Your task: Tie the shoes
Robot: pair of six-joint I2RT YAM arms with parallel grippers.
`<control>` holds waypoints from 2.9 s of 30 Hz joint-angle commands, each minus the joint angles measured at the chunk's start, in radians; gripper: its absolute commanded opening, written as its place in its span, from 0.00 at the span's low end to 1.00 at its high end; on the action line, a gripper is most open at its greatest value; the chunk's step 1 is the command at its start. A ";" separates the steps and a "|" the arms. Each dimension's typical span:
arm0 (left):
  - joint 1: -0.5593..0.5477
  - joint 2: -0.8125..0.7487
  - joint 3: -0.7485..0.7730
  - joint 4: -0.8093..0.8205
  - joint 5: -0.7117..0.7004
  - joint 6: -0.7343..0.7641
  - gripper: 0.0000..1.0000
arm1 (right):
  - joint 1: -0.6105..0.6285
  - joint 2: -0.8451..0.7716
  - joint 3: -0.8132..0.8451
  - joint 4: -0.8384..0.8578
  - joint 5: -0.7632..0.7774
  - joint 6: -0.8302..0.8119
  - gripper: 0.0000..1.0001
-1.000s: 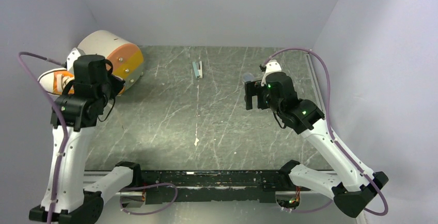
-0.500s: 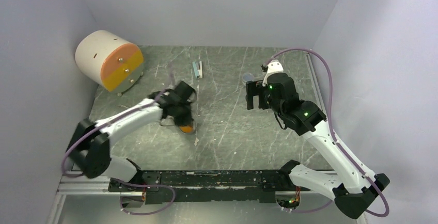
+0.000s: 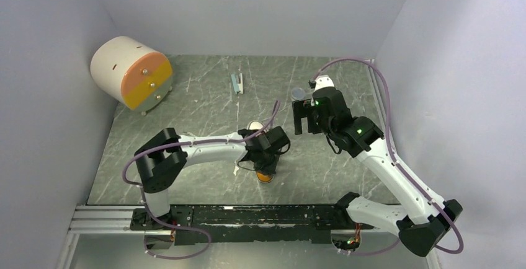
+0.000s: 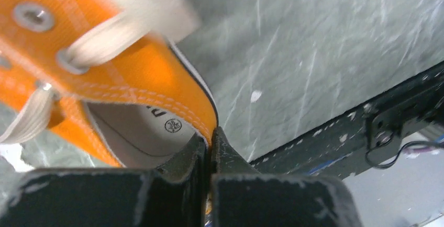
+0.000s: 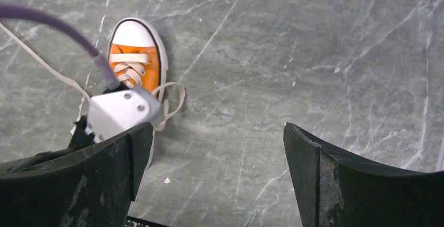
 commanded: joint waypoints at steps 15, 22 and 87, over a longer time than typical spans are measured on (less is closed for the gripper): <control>0.176 -0.637 -0.139 -0.210 0.035 0.050 0.94 | -0.158 0.365 -0.041 -0.023 -0.607 0.053 0.89; 0.400 -0.704 -0.352 -0.011 0.325 0.088 0.94 | -0.070 0.402 -0.220 0.145 -0.840 0.167 0.85; 0.583 -0.457 -0.311 -0.104 0.171 0.304 0.96 | -0.519 0.273 -0.402 -0.084 -0.440 0.315 0.60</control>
